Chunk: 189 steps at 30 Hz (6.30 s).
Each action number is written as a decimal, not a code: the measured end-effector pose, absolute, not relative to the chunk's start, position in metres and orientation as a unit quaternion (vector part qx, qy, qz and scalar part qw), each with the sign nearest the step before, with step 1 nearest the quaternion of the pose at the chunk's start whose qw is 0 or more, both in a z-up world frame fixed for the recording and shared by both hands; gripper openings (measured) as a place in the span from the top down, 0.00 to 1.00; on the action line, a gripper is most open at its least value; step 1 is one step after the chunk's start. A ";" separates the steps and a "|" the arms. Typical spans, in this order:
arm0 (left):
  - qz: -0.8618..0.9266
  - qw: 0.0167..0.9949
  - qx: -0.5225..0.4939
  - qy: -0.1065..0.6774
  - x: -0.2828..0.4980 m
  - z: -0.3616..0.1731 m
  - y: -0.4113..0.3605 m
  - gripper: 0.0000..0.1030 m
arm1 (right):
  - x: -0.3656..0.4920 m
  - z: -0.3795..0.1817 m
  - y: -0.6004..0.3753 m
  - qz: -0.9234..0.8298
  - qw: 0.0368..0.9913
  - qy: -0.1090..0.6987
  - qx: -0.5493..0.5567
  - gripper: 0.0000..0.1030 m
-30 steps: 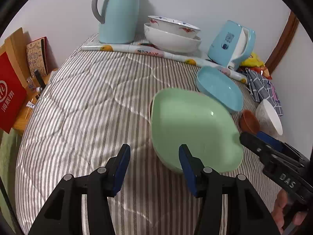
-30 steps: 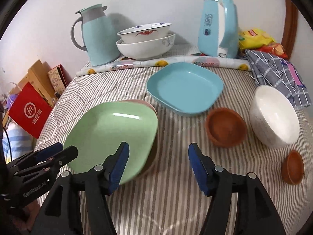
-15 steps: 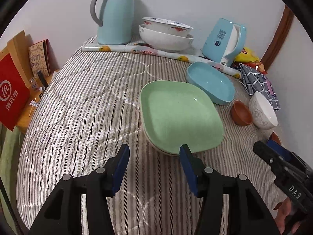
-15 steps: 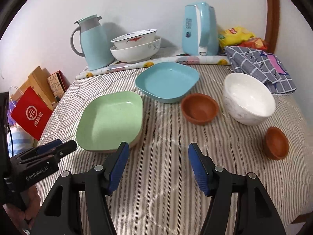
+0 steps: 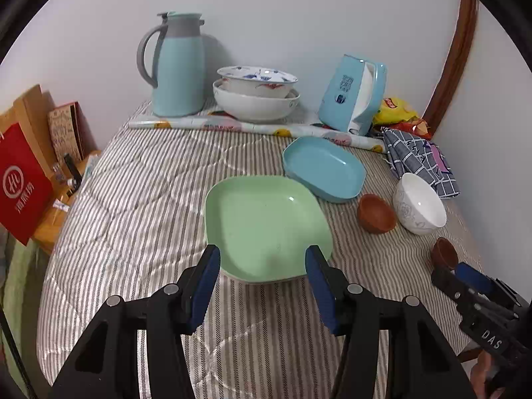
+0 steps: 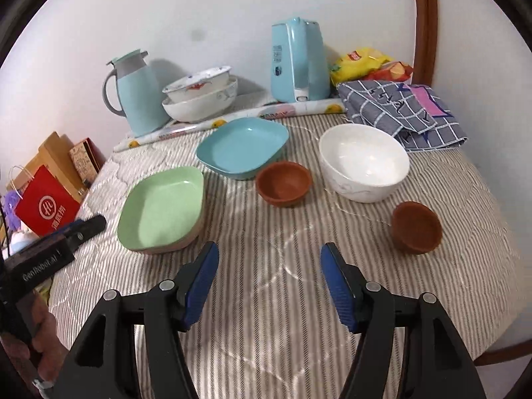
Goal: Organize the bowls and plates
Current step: 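Move both grippers open toward the rim of the blue square plate, then close both grippers on the blue plate rim, then lift the blue plate with both grippers and carry it toward the green plate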
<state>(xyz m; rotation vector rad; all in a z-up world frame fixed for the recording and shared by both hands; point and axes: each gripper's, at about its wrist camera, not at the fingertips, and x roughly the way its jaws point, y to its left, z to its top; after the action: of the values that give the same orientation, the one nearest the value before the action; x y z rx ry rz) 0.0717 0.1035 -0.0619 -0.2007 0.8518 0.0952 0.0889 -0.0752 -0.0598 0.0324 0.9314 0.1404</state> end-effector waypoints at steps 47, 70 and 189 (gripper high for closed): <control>0.052 0.896 -0.076 0.434 0.242 -0.070 0.088 0.51 | 0.231 -0.059 -0.103 0.041 0.895 0.443 0.022 0.37; 0.036 0.877 -0.085 0.472 0.300 -0.113 0.096 0.51 | 0.297 -0.092 -0.066 0.060 0.888 0.456 -0.019 0.37; 0.030 0.887 -0.084 0.454 0.118 -0.035 0.110 0.91 | 0.140 -0.041 -0.033 0.093 0.901 0.424 0.020 0.95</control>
<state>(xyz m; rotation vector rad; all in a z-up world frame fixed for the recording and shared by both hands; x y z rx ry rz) 0.1175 0.1097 -0.0348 -0.1753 0.9431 0.0619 0.1401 -0.0326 -0.0410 0.0420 0.8773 0.1924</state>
